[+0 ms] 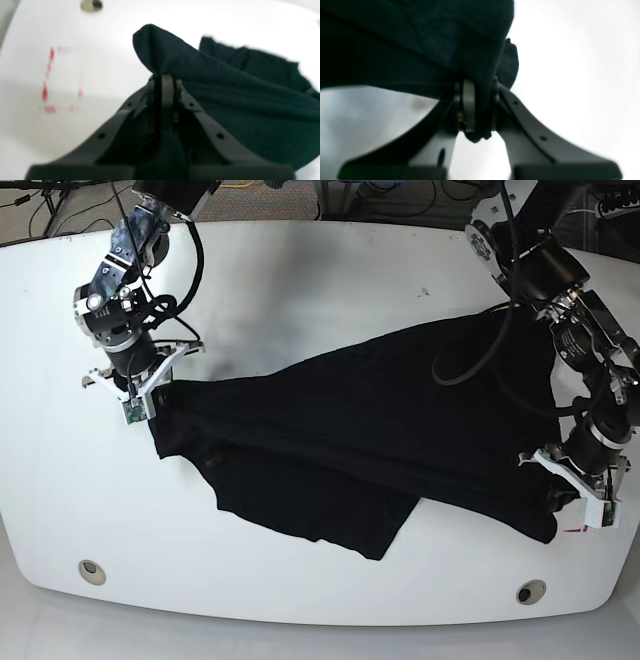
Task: Layout the t-shirt on the table in an organized manner, then fold the t-shirt properly
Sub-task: 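Lift the shirt with both grippers and swing it up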
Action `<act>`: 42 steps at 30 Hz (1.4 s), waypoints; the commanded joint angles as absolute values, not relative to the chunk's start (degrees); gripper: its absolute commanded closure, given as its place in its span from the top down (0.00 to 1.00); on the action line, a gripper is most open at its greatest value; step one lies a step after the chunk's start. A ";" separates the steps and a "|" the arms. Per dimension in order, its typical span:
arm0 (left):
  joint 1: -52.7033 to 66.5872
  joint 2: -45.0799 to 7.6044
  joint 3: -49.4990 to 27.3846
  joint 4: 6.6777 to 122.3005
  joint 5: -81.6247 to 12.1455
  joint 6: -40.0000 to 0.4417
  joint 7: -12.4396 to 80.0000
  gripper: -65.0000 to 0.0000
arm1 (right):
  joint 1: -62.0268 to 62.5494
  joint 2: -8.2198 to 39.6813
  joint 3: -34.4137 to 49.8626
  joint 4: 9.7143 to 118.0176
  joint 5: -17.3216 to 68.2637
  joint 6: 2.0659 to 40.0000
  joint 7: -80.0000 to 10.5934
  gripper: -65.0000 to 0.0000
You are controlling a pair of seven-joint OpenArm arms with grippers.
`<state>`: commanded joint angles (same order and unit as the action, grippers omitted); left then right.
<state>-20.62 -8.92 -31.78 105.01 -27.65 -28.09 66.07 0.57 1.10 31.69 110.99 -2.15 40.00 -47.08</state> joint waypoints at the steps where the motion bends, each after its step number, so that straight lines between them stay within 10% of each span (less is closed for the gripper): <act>1: -20.79 -9.63 -31.69 104.92 -28.18 -28.09 65.98 0.00 | 1.71 1.27 31.69 110.99 -2.15 40.00 -47.52 0.01; 42: -66.42 -24.48 -26.15 90.59 -30.20 -28.18 68.00 0.00 | 55.34 20.70 1.71 111.78 -2.15 40.00 -65.27 0.02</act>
